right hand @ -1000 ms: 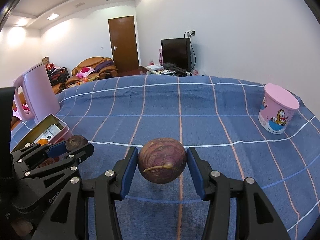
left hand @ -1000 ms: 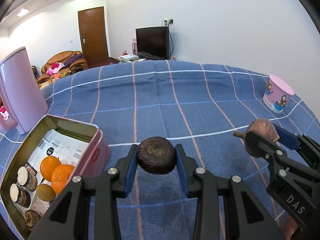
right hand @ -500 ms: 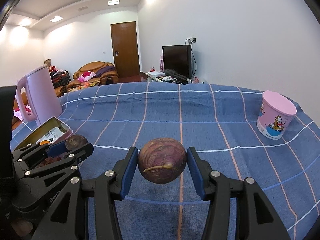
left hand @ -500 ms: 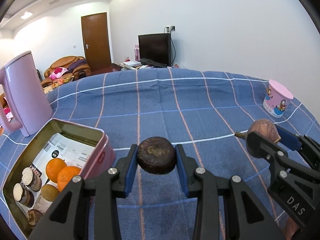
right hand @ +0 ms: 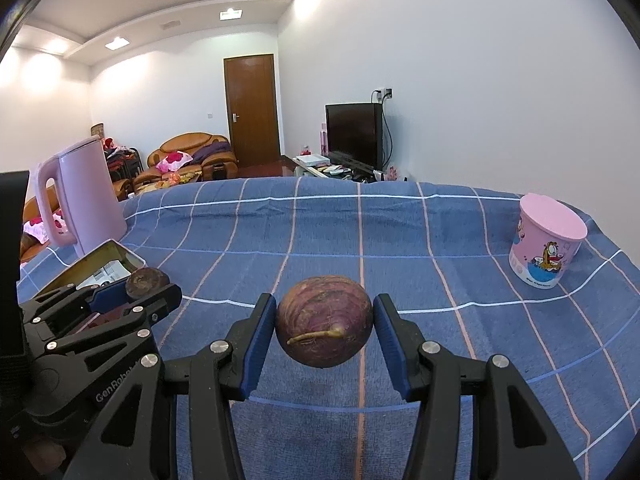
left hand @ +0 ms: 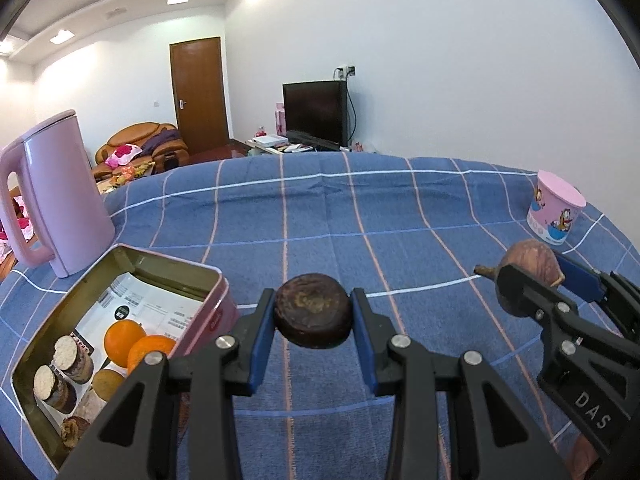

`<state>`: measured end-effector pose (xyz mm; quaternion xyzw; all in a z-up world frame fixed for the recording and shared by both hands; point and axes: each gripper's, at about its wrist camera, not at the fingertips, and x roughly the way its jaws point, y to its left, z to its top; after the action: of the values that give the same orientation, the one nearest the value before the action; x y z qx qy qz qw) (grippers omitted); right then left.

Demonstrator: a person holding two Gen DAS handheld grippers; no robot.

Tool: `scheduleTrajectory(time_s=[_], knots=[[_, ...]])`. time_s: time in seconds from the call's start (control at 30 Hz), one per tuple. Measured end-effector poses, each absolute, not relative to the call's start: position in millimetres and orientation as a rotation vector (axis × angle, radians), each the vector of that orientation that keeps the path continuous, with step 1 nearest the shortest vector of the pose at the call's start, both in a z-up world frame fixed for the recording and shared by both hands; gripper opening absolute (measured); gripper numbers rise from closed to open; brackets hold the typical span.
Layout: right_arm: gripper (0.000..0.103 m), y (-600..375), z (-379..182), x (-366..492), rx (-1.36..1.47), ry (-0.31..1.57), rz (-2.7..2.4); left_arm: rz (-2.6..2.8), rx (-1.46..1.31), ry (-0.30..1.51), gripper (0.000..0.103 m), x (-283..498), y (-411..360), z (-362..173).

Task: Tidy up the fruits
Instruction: 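Carry the small dark fruit in the left tool while the right tool carries the purple fruit over the tin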

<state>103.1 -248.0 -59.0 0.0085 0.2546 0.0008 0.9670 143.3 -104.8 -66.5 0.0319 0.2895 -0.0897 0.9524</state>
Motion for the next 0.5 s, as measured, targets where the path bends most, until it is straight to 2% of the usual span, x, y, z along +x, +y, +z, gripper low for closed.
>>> scheduleTrajectory(time_s=[0.5], knots=[[0.052, -245.2, -54.5, 93.4, 0.009, 0.462, 0.006, -0.162, 0.068, 0.536, 0.039, 133.7, -103.5, -62.1]])
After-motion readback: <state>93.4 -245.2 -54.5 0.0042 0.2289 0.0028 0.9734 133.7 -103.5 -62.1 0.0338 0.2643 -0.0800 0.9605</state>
